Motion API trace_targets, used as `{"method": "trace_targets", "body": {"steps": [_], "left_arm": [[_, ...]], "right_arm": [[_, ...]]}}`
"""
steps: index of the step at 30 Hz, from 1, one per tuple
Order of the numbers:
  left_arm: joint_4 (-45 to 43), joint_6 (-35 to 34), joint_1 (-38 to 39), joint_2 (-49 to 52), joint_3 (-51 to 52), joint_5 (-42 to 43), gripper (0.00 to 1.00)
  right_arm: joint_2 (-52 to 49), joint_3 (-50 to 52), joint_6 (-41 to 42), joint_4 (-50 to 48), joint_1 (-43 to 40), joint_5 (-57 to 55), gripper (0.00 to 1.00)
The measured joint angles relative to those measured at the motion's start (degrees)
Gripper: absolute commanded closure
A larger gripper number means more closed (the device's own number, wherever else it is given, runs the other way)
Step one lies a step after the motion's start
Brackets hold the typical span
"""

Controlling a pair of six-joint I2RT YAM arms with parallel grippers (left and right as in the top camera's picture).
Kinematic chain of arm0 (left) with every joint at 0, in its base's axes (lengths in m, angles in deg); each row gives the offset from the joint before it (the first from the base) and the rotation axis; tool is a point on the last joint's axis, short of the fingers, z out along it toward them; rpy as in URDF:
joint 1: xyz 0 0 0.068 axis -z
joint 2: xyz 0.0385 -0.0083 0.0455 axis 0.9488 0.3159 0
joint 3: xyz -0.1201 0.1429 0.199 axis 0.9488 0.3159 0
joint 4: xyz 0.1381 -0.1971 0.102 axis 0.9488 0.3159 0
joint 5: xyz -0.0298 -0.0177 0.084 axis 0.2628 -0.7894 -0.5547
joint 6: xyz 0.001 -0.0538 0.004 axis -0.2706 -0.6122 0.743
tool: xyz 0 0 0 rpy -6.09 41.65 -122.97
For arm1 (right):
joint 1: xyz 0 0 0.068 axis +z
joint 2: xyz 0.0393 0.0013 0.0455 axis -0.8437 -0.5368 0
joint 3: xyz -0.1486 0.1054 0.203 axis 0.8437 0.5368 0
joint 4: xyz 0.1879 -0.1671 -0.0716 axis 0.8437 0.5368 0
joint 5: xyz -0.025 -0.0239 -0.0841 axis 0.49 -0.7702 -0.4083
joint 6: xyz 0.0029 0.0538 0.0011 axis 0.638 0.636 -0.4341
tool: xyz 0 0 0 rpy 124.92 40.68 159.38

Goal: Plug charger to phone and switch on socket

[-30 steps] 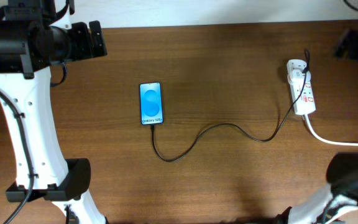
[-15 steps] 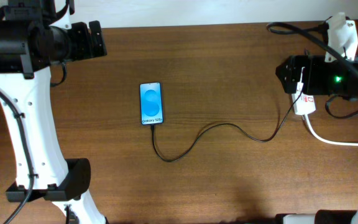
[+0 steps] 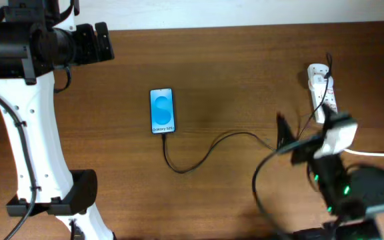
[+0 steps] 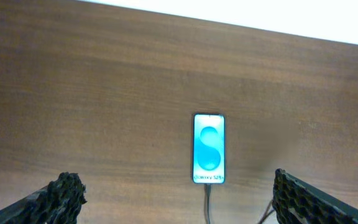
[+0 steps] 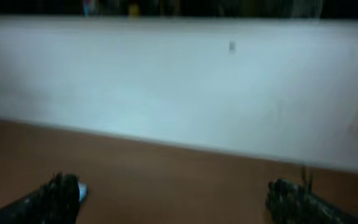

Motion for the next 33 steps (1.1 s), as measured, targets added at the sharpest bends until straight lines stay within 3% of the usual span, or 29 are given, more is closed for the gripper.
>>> {"method": "trace_targets", "body": {"steps": [4, 10, 14, 33], "left_arm": [[0.0, 0.0, 0.0, 0.0, 0.0, 0.0, 0.01], [0.0, 0.0, 0.0, 0.0, 0.0, 0.0, 0.01], [0.0, 0.0, 0.0, 0.0, 0.0, 0.0, 0.01], [0.1, 0.0, 0.0, 0.0, 0.0, 0.0, 0.01]], "right_arm": [[14.1, 20.6, -0.1, -10.4, 0.0, 0.2, 0.02], [24.7, 31.4, -0.1, -9.6, 0.0, -1.4, 0.02], [25.3, 31.8, -0.1, -1.8, 0.2, -0.9, 0.02], [25.3, 31.8, -0.1, -1.7, 0.3, 0.2, 0.02]]}}
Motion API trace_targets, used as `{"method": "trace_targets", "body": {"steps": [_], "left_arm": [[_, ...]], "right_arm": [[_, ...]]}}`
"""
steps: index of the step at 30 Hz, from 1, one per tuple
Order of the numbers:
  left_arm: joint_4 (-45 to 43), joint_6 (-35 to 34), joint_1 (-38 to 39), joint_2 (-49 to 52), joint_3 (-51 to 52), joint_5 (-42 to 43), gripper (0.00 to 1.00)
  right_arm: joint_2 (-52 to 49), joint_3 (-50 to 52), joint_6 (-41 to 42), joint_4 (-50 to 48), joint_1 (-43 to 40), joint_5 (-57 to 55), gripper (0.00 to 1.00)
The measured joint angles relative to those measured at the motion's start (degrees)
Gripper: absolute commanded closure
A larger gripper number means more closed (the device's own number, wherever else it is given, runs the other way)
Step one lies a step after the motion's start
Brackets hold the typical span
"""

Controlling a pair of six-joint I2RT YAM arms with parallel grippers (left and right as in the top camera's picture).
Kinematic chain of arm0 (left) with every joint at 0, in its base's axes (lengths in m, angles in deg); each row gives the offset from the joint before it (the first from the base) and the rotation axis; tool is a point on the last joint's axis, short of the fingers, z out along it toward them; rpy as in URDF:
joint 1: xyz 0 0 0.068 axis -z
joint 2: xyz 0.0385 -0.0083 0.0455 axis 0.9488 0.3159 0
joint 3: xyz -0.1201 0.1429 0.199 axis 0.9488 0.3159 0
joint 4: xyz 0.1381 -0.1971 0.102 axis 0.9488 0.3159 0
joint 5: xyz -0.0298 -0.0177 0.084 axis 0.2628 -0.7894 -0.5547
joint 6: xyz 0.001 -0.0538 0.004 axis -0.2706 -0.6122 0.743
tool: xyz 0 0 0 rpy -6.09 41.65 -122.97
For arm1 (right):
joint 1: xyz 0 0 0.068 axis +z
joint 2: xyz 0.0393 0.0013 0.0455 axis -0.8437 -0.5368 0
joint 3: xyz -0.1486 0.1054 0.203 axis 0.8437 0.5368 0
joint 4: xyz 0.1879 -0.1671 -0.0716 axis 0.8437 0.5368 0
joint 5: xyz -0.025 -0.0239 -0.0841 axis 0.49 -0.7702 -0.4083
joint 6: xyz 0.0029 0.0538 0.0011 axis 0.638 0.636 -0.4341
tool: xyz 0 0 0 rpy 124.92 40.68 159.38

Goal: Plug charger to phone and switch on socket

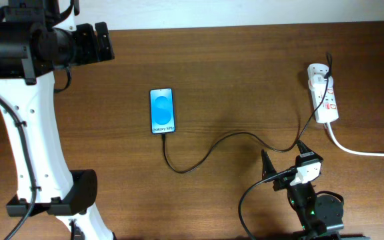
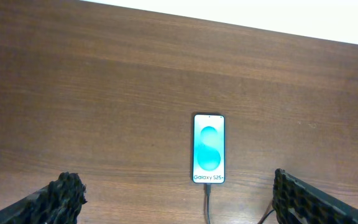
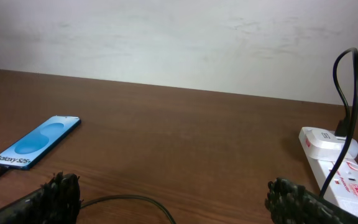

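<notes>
The phone (image 1: pixel 163 111) lies face up at the middle of the table, its blue screen lit, and shows in the left wrist view (image 2: pixel 209 149) and the right wrist view (image 3: pixel 36 142). A black charger cable (image 1: pixel 205 152) runs from its lower end in a loop to the white power strip (image 1: pixel 323 95) at the right. The strip (image 3: pixel 337 167) has a plug (image 3: pixel 324 139) in it. My right gripper (image 1: pixel 283 156) is open, low near the front edge, well short of the strip. My left gripper (image 1: pixel 101 43) is open, high at the back left.
A white cord (image 1: pixel 365 152) leaves the power strip toward the right edge. The left arm's white column (image 1: pixel 35 133) stands along the left side. A pale wall (image 3: pixel 179 43) backs the table. The cable (image 3: pixel 129 200) lies between the right fingers (image 3: pixel 58 199).
My right arm was raised just in front of the power strip and has drawn back to the table's front edge. Its camera now looks level across the table. The left arm and phone have not moved.
</notes>
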Motion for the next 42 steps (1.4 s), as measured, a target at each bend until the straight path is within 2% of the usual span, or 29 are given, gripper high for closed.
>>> {"method": "trace_targets", "body": {"steps": [8, 10, 12, 13, 14, 15, 16, 22, 23, 24, 25, 26, 28, 30, 33, 37, 42], "left_arm": [[0.0, 0.0, 0.0, 0.0, 0.0, -1.3, 0.00], [-2.8, 0.0, 0.0, -1.7, 3.5, -1.7, 0.00], [-14.9, 0.0, 0.0, -8.6, 17.3, -1.6, 0.01], [-16.5, 0.0, 0.0, -9.8, 19.5, -1.6, 0.01], [-27.1, 0.0, 0.0, -15.1, 30.6, -1.4, 0.00], [-32.7, 0.0, 0.0, -21.6, 42.4, -1.3, 0.01], [-40.7, 1.0, 0.0, -25.5, 49.5, -1.0, 0.01], [-66.1, 14.1, 0.0, -50.4, 88.7, 2.4, 0.01], [-68.6, 15.3, 0.0, -52.8, 92.1, 2.5, 0.01], [-73.9, 17.6, 0.0, -60.8, 102.9, 2.6, 0.01], [-75.2, 18.4, 0.0, -63.0, 105.0, 2.7, 0.01], [-85.4, 19.8, 0.0, -67.9, 112.8, 2.6, 0.01], [-92.4, 22.2, -0.1, -79.1, 127.1, 2.6, 0.01], [-98.2, 23.7, -0.2, -85.6, 136.7, 2.6, 0.01], [-101.3, 24.3, -1.7, -96.0, 147.4, 2.6, 0.01], [-101.4, 24.4, -2.6, -103.8, 153.7, 2.5, 0.01], [-92.7, 24.4, -3.2, -112.1, 156.0, 1.9, 0.01]], "right_arm": [[0.0, 0.0, 0.0, 0.0, 0.0, 0.0, 0.02], [0.0, 0.0, 0.0, 0.0, 0.0, 0.0, 0.02], [0.0, 0.0, 0.0, 0.0, 0.0, 0.0, 0.02], [0.0, 0.0, 0.0, 0.0, 0.0, 0.0, 0.02], [0.0, 0.0, 0.0, 0.0, 0.0, 0.2, 0.02], [0.0, 0.0, 0.0, 0.0, 0.0, 0.2, 0.02], [0.0, 0.0, 0.0, 0.0, 0.1, 0.3, 0.02], [-0.1, 0.0, 0.0, 0.0, 0.1, 0.5, 0.02], [0.0, 0.0, 0.0, 0.0, 0.1, 0.6, 0.02], [0.0, 0.0, 0.0, 0.0, 0.1, 0.6, 0.02], [0.0, 0.0, 0.0, 0.0, 0.1, 0.6, 0.02], [-0.1, 0.0, 0.0, 0.0, 0.1, 0.6, 0.02], [0.0, 0.0, 0.0, 0.0, 0.1, 0.6, 0.02], [0.0, 0.0, 0.0, 0.0, 0.1, 0.6, 0.02], [-0.1, 0.0, 0.0, 0.0, 0.1, 0.6, 0.02], [-0.1, 0.0, 0.0, 0.0, 0.1, 0.6, 0.02], [-0.1, 0.0, 0.0, 0.0, 0.1, 0.6, 0.02]]}}
